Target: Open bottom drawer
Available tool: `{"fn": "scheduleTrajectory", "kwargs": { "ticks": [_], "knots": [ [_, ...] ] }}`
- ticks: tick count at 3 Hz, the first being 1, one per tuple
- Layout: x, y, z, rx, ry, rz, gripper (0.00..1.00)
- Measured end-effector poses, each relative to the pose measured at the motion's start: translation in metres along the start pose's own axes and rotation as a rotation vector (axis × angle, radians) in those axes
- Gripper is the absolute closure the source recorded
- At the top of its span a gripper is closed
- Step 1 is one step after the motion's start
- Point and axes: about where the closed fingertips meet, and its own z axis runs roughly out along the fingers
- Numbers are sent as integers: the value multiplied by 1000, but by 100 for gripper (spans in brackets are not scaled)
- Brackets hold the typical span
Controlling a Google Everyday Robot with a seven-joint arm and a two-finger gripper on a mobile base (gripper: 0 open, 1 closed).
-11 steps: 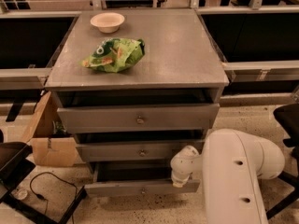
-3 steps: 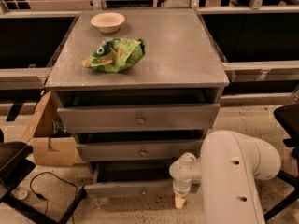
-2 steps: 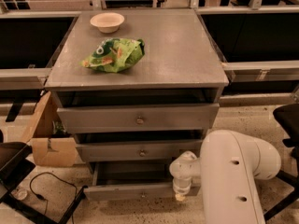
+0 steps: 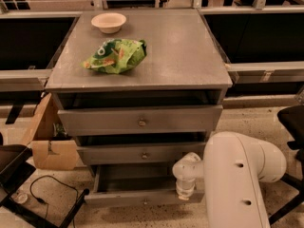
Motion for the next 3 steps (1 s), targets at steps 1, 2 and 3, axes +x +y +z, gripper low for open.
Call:
{"fn": "scheduleTrajectory", "kwargs": {
  "ticks": [1,2,3],
  "knots": [
    [-2,-4,-1,0,0,1,100],
    [-1,2,-7,-19,-7,30,100],
    [-2,7,-11,-35,-12,54,100]
  ]
}}
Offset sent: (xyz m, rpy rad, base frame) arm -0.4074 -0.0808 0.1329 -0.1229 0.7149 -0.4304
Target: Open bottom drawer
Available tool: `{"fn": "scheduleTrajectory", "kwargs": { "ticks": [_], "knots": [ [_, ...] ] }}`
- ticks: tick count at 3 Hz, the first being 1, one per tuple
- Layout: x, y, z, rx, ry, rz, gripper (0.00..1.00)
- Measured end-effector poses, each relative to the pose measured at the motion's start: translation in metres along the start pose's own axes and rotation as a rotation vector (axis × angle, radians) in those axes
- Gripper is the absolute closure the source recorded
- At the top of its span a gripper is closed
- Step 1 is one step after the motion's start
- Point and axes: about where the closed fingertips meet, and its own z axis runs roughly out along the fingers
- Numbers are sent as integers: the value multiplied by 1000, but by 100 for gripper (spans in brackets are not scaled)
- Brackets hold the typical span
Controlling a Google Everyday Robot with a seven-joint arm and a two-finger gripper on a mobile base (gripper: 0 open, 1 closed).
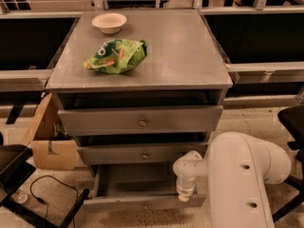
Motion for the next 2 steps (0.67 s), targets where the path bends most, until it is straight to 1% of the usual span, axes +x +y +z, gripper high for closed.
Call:
{"fn": "scheduleTrajectory", "kwargs": {
  "ticks": [1,2],
  "knots": [
    [4,7,0,-18,5,10,100],
    [3,5,-1,-18,5,10,100]
  ]
}}
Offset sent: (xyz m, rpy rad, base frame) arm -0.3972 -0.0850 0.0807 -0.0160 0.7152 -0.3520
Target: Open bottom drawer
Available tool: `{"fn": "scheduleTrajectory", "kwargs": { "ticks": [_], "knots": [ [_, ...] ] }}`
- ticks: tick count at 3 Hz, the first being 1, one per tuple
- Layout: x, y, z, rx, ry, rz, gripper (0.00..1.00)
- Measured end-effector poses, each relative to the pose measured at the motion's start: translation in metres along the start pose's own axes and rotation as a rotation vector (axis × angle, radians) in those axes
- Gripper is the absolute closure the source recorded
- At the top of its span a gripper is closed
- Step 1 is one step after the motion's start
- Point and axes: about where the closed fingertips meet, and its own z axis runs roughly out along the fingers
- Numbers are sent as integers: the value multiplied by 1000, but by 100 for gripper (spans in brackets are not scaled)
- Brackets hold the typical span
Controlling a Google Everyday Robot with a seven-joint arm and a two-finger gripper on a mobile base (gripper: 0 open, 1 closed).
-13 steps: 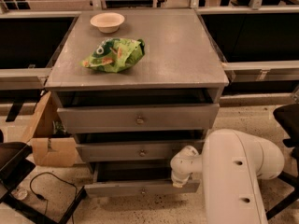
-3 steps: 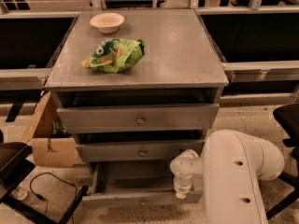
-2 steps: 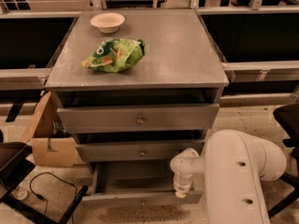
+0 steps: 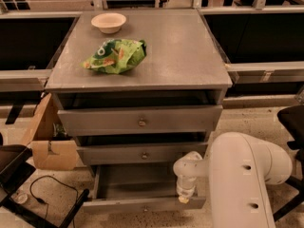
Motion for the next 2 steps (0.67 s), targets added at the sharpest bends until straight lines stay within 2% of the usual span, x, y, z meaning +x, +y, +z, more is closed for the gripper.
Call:
{"fn": "scheduleTrajectory", "kwargs": {
  "ticks": [1,2],
  "knots": [
    [0,0,0,0,0,0,81],
    [0,0,0,0,0,0,58]
  ]
}}
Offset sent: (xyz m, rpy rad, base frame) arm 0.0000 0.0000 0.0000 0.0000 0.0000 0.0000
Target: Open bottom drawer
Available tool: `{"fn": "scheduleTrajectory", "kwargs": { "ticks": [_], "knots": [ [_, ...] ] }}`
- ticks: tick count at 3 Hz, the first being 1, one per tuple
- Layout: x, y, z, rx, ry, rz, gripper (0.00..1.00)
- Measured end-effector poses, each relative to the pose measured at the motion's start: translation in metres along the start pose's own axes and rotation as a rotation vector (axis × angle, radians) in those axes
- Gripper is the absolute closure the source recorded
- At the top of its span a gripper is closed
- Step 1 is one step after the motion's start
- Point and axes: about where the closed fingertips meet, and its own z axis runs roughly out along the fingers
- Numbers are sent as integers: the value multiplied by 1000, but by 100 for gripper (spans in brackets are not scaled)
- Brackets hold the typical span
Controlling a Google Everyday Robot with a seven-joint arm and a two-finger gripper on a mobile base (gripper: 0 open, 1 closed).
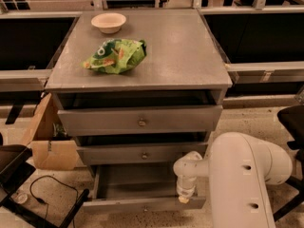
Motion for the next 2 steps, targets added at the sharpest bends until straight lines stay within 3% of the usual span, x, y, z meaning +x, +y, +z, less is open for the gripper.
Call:
{"fn": "scheduleTrajectory", "kwargs": {
  "ticks": [1,2],
  "knots": [
    [0,0,0,0,0,0,27],
    [0,0,0,0,0,0,4]
  ]
}}
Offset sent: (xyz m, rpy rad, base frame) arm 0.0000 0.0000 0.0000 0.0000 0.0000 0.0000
